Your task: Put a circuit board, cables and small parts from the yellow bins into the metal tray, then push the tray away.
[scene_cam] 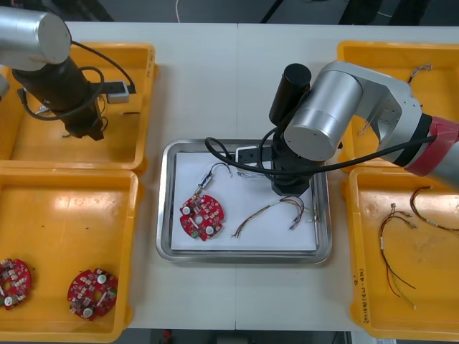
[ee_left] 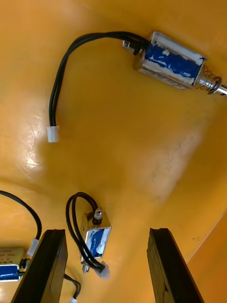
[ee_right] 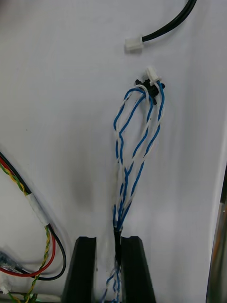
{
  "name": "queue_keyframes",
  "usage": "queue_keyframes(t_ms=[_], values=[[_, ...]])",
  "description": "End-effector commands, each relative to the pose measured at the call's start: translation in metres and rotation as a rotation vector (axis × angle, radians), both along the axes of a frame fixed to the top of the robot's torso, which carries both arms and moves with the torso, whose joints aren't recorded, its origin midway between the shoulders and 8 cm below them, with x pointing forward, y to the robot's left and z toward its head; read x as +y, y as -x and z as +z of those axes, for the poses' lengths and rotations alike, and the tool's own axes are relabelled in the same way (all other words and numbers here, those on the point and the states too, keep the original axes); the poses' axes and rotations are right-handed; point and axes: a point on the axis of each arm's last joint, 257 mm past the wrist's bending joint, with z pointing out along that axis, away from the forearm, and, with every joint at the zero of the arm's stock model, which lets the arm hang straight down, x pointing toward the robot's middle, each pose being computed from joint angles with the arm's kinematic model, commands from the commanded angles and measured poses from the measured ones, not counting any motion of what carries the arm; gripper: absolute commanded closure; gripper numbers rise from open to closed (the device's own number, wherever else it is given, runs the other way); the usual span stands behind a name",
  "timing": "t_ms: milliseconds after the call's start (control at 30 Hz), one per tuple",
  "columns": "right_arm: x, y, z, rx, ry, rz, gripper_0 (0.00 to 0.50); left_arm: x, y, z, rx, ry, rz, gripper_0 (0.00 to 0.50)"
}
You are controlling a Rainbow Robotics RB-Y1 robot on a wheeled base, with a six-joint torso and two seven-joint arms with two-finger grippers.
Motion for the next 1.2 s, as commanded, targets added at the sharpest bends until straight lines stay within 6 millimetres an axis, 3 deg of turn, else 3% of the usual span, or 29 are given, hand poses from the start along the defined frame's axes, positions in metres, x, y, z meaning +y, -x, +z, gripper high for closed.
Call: queue_keyframes(t_ms=[33, 400, 800, 1167, 1200], values=[[0.019, -0.008, 0.016, -0.048, -0.008, 0.052, 0.0, -0.012, -0.015, 0.017, -0.043, -0.045, -0.059, 0.0], [0.017, -0.005, 0.017, -0.031, -0.023, 0.035, 0.0, -0.005, -0.015, 0.013, -0.044, -0.074, -0.058, 0.0], [0.015, 0.007, 0.035, -0.041, -0.006, 0.056, 0.0, 0.001, -0.02, 0.005, -0.051, -0.071, -0.038, 0.0], [0.01, 0.0, 0.047, -0.111, 0.009, 0.057, 0.0, 0.0, -0.021, -0.001, -0.055, -0.08, -0.042, 0.0], [0.009, -0.001, 0.047, -0.114, 0.011, 0.054, 0.0, 0.0, -0.021, -0.002, -0.054, -0.081, -0.043, 0.045]])
